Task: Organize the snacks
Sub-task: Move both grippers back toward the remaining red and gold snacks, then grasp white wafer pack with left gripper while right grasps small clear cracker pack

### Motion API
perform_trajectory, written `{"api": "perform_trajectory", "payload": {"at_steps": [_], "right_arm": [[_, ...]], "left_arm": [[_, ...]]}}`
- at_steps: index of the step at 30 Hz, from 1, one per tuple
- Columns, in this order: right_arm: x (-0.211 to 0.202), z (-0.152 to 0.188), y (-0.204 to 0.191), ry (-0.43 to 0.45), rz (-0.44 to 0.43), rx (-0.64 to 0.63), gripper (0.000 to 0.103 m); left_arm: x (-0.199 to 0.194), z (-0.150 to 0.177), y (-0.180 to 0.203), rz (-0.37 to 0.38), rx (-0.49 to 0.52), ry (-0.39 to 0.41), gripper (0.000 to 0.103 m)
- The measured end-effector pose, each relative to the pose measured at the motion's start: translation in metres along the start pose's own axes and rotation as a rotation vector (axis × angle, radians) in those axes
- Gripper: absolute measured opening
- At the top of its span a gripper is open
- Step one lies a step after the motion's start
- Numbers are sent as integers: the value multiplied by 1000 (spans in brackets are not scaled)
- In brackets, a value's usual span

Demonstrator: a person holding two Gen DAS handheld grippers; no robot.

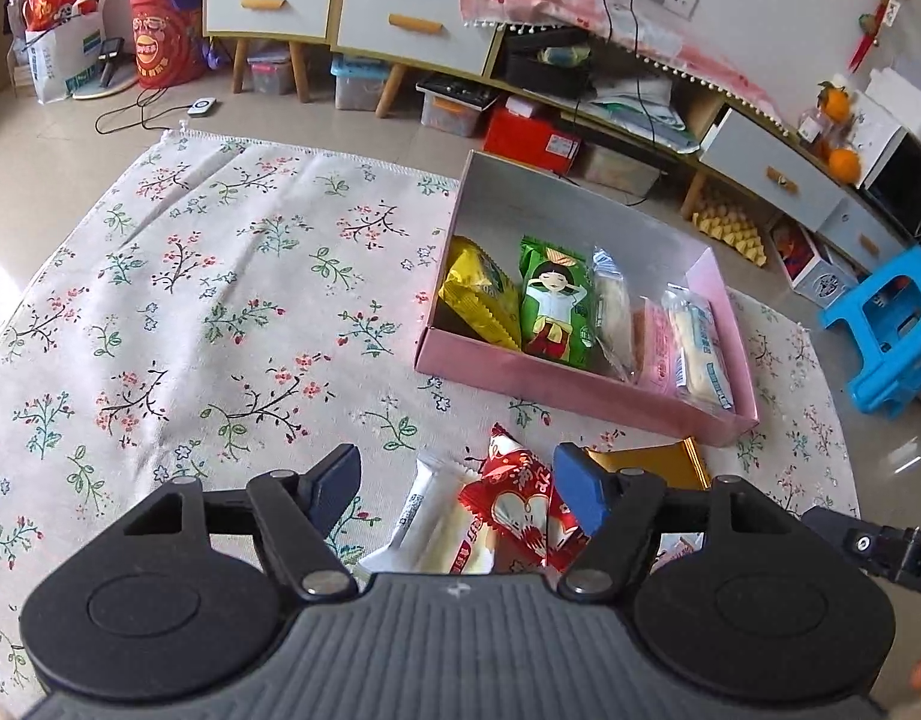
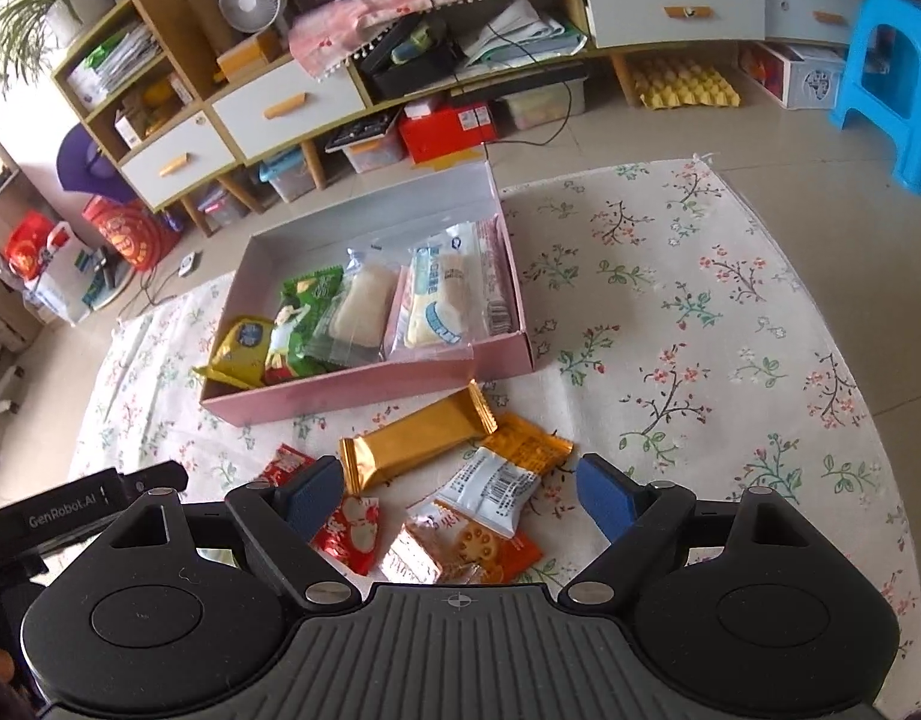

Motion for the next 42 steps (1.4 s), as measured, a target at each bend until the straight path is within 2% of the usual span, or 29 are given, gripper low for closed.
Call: {"api": "perform_trajectory", "payload": {"at_steps": [12, 18, 20, 25, 31, 34, 38, 42], "right_arm": [[16, 11, -5, -70, -8, -33, 86], [34, 24, -5, -145, 1, -42, 84], [38, 28, -6, -163, 5, -51, 81], [50, 37, -4, -203, 30, -66, 64], [56, 44, -5, -220, 35, -89, 54], [59, 45, -6, -221, 44, -100, 53], [65, 49, -8, -230, 57, -120, 53], [73, 53, -13, -231, 60, -140, 45]], "left_arm": [[6, 1, 3, 22, -2, -22, 65], [8, 3, 1, 26, -7, -35, 64], [9, 4, 0, 19, 5, -38, 61], [11, 8, -6, 13, 21, -50, 56], [13, 14, -13, 25, 22, -73, 50], [15, 18, -13, 27, 37, -85, 50], [21, 26, -5, 89, 88, -118, 57], [32, 32, 8, 57, 171, -139, 62]]}}
Point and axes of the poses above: each gripper's, at about its wrist camera, not at the fingertips, and x roughly the way its jaws point, y to its right, z to its underside, the point moved 6 cm from there along x, roughly the way its jaws point, and after that the axes turned 12 degrees about x, right-handed, at the moved point
